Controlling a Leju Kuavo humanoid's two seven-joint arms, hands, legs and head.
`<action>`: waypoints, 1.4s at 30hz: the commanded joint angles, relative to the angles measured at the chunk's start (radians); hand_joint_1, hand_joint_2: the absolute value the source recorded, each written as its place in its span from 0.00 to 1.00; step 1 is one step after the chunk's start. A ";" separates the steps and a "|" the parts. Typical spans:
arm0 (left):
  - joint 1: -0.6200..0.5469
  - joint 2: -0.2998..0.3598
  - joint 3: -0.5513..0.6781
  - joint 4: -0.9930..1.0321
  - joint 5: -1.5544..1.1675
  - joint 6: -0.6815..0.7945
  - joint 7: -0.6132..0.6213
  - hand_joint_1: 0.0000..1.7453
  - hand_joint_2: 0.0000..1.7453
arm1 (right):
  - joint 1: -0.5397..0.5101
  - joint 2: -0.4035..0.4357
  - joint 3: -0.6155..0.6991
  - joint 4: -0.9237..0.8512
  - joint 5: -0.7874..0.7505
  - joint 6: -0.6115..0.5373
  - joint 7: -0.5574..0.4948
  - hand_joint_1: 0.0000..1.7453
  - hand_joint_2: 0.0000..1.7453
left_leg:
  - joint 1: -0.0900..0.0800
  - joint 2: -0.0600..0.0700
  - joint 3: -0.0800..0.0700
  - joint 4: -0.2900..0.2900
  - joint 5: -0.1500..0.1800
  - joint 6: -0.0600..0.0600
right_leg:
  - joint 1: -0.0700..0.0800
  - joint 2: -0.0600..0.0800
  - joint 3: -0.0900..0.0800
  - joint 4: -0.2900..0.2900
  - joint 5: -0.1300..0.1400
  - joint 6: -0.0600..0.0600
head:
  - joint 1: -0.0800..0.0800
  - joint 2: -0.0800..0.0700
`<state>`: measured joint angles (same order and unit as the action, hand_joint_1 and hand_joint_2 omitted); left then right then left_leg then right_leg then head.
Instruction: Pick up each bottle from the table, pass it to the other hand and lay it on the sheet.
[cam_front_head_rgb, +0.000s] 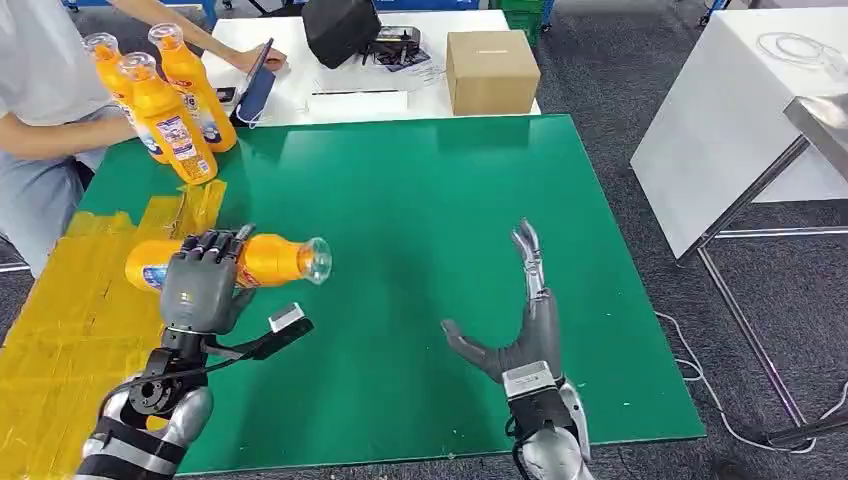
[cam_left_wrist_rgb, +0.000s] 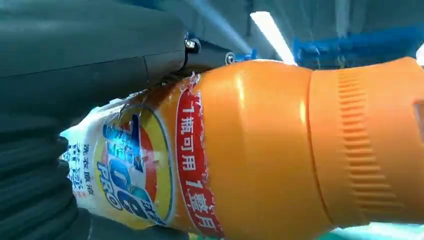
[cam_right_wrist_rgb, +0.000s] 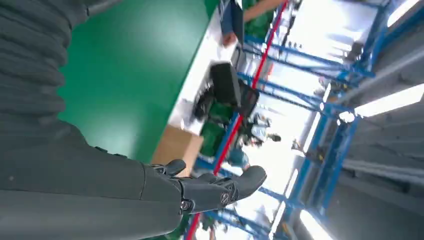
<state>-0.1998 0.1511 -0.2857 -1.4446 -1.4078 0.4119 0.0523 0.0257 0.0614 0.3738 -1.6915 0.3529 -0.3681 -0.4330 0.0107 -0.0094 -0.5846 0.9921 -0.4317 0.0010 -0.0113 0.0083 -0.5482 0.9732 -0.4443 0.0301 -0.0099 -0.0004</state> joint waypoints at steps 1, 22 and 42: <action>-0.056 0.064 0.014 0.178 -0.031 -0.042 0.023 1.00 1.00 | 0.014 -0.028 -0.068 -0.079 0.003 0.001 0.021 0.00 1.00 | 0.001 0.001 0.005 -0.001 -0.002 0.000 | 0.001 -0.001 0.005 -0.001 -0.002 -0.002 | 0.000 0.000; 0.003 0.119 0.069 0.289 0.045 -0.253 0.094 1.00 1.00 | 0.022 -0.003 -0.137 -0.032 0.026 0.033 0.060 0.00 1.00 | 0.000 0.001 0.003 -0.001 -0.001 0.000 | 0.001 -0.001 0.004 -0.002 -0.001 -0.001 | 0.000 0.000; 0.026 0.078 0.094 0.228 0.078 -0.172 0.098 0.00 1.00 | 0.024 -0.002 -0.137 -0.012 0.046 0.039 0.078 0.00 1.00 | 0.001 0.001 0.004 -0.001 -0.001 0.000 | 0.001 -0.001 0.005 -0.002 -0.001 -0.001 | 0.000 0.000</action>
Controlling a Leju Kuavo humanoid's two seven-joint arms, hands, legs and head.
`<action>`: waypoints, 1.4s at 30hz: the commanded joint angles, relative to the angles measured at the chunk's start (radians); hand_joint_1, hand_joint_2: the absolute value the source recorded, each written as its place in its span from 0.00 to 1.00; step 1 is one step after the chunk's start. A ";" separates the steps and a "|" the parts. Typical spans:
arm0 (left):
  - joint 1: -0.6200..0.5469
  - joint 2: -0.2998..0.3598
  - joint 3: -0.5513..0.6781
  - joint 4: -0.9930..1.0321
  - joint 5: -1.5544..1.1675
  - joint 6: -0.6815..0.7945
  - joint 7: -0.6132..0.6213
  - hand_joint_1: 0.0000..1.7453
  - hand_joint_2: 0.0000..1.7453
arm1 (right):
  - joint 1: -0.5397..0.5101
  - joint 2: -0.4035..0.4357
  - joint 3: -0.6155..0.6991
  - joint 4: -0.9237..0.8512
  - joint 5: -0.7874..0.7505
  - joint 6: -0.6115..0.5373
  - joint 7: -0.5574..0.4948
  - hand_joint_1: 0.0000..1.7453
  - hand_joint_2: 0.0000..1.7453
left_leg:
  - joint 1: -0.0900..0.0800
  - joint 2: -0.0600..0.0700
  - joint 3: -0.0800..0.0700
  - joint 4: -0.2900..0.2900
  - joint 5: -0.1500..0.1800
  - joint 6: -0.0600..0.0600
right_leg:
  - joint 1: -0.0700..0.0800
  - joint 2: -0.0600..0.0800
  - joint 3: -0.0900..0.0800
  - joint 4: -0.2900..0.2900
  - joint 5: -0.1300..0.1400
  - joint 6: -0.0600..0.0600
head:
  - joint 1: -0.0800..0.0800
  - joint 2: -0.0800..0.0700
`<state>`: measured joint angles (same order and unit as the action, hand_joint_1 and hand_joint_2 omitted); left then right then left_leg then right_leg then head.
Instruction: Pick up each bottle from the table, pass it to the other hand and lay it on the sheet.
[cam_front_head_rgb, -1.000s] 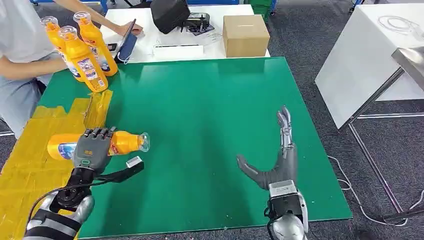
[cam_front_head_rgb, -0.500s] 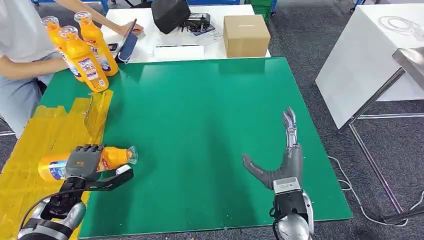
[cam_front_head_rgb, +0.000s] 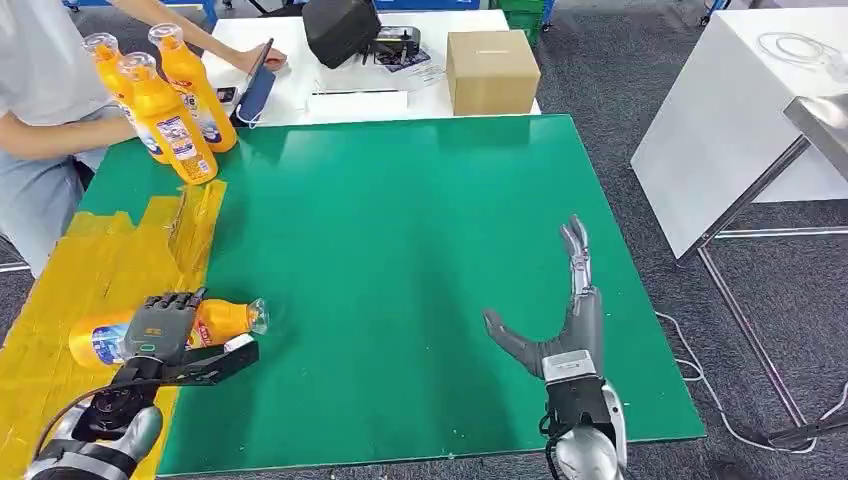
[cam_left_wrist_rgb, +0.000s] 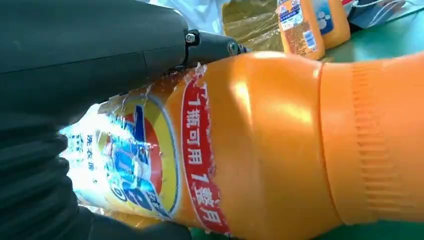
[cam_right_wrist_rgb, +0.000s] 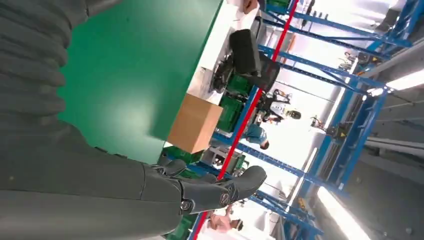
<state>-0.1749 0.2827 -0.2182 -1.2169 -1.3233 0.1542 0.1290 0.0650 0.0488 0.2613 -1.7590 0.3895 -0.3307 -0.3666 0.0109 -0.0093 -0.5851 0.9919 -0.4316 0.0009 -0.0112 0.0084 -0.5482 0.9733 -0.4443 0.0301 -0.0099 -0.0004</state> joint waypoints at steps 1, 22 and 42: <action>0.002 -0.057 0.026 -0.007 -0.006 0.084 0.021 0.00 1.00 | -0.014 0.011 -0.024 0.055 0.010 0.000 0.012 0.00 1.00 | 0.000 0.000 0.003 -0.001 -0.001 0.001 | 0.000 -0.001 0.003 -0.002 -0.001 0.000 | 0.000 0.000; 0.091 -0.208 0.071 -0.165 0.074 0.517 -0.169 0.00 0.00 | -0.013 -0.002 0.012 0.087 0.015 -0.014 0.010 0.00 1.00 | 0.000 0.000 0.004 -0.001 -0.002 0.001 | 0.000 -0.001 0.005 -0.002 -0.001 0.000 | 0.000 0.000; 0.282 -0.299 0.072 -0.437 1.443 -0.205 -0.510 0.00 1.00 | 0.134 -0.037 -0.013 -0.033 -0.189 0.036 -0.054 0.00 1.00 | 0.000 -0.001 0.004 0.000 -0.002 0.001 | 0.000 -0.002 0.005 -0.002 -0.002 -0.001 | 0.000 0.000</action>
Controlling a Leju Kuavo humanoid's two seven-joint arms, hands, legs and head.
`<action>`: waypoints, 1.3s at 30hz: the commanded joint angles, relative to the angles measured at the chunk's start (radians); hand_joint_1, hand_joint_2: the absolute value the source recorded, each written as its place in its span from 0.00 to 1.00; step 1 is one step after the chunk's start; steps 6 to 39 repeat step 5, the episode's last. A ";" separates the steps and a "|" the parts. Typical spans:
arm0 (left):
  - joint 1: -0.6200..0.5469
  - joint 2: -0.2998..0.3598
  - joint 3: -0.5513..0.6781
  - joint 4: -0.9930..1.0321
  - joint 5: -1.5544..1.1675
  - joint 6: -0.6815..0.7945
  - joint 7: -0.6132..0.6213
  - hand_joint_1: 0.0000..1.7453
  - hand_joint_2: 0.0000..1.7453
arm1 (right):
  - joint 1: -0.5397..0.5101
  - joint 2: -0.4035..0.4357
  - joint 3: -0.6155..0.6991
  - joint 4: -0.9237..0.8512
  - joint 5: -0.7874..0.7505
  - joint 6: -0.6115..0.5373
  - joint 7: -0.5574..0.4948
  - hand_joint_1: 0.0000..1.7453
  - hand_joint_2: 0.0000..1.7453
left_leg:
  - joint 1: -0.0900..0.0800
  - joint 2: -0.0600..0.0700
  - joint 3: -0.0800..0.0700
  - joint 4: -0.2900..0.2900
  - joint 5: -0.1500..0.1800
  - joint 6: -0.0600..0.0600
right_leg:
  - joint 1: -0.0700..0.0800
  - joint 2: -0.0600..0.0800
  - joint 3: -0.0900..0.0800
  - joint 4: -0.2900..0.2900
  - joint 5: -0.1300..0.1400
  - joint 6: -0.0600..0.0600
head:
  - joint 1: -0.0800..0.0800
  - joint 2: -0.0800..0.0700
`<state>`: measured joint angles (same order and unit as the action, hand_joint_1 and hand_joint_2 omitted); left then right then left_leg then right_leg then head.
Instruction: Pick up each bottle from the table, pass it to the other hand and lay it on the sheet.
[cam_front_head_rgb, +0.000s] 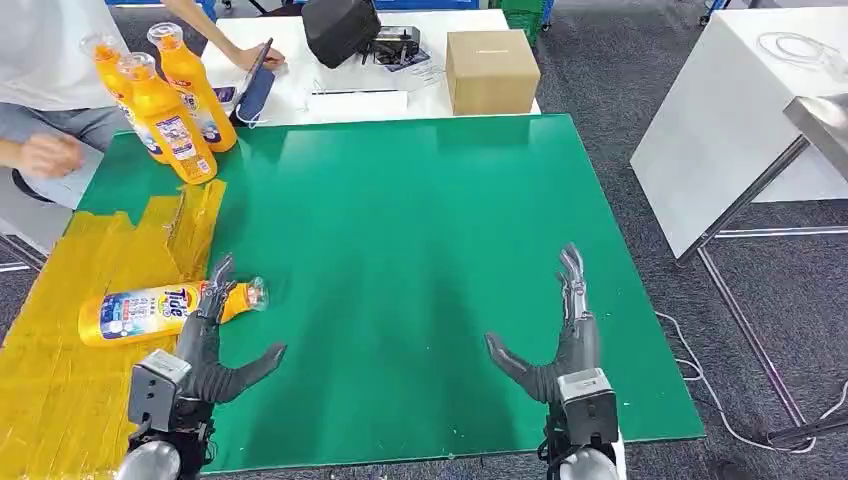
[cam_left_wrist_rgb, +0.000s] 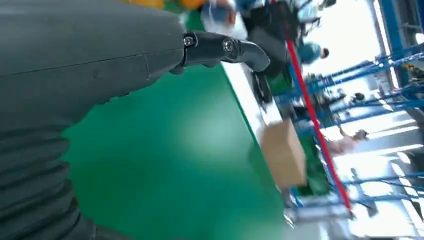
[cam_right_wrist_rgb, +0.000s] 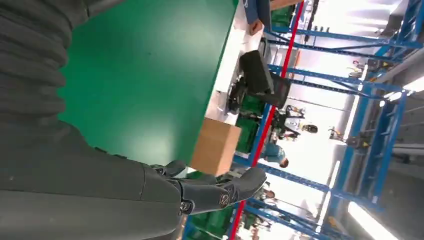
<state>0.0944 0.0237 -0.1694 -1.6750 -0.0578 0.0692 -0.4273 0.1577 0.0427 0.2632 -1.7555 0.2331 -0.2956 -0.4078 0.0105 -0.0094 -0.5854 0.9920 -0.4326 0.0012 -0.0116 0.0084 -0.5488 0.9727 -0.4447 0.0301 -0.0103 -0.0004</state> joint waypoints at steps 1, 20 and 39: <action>0.014 -0.041 0.022 0.020 0.181 -0.123 0.046 0.00 1.00 | 0.041 -0.031 -0.015 -0.038 -0.034 0.002 -0.012 0.00 1.00 | 0.000 -0.001 0.003 0.000 -0.001 0.000 | 0.000 -0.002 0.003 -0.001 -0.001 -0.001 | 0.000 0.000; 0.014 -0.041 0.022 0.020 0.181 -0.123 0.046 0.00 1.00 | 0.041 -0.031 -0.015 -0.038 -0.034 0.002 -0.012 0.00 1.00 | 0.000 0.000 0.003 -0.001 -0.001 0.000 | 0.000 -0.001 0.003 -0.001 -0.001 -0.001 | 0.000 0.000; 0.014 -0.041 0.022 0.020 0.181 -0.123 0.046 0.00 1.00 | 0.041 -0.031 -0.015 -0.038 -0.034 0.002 -0.012 0.00 1.00 | 0.000 0.000 0.003 -0.001 -0.001 0.000 | 0.000 -0.001 0.003 -0.001 -0.001 -0.001 | 0.000 0.000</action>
